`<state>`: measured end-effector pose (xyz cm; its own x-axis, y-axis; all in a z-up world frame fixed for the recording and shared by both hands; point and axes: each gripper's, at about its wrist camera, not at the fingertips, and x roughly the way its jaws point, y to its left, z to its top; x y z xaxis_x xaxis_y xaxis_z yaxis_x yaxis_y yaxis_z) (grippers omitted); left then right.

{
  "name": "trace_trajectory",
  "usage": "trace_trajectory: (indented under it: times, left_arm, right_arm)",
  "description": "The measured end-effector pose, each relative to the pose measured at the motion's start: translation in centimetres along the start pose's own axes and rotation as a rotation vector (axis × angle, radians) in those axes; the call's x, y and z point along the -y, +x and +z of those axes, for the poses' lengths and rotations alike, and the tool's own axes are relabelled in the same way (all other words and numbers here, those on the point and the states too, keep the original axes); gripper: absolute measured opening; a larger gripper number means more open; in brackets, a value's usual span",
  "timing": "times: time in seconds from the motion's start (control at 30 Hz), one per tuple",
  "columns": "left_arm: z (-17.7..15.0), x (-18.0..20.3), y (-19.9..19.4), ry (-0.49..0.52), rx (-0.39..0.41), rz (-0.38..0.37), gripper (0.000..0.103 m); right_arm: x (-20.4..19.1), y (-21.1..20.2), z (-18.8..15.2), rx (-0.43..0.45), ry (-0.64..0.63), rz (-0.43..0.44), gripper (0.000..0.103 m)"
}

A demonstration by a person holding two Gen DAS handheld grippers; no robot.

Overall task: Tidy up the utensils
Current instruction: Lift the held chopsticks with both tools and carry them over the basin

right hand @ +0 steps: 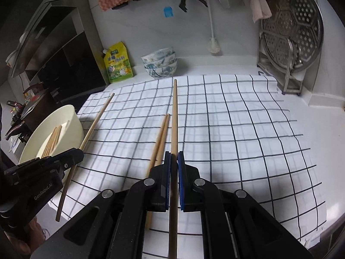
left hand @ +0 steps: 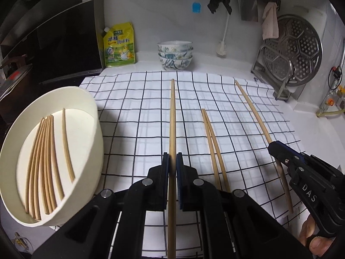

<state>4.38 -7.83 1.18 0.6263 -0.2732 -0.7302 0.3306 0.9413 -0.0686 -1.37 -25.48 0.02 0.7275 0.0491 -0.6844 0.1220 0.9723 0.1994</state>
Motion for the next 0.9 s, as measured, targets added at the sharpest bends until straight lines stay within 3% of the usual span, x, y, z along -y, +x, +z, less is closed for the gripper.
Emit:
trace_trajectory:
  times: [0.23,0.47,0.9]
  left_arm:
    - [0.6,-3.0,-3.9,-0.028,0.078,0.014,0.008]
    - [0.7,-8.2,-6.1,-0.089,0.125,0.059,0.008]
    - [0.1,-18.6,-5.9,-0.197,0.119,0.173,0.008]
  right_arm:
    - [-3.1,-1.5,1.4,0.041,-0.017,0.075,0.006]
    - [-8.3,-0.2,2.4,0.030,-0.075,0.155,0.006]
    - [-20.5,4.2,4.0,-0.025,-0.223,0.312,0.006]
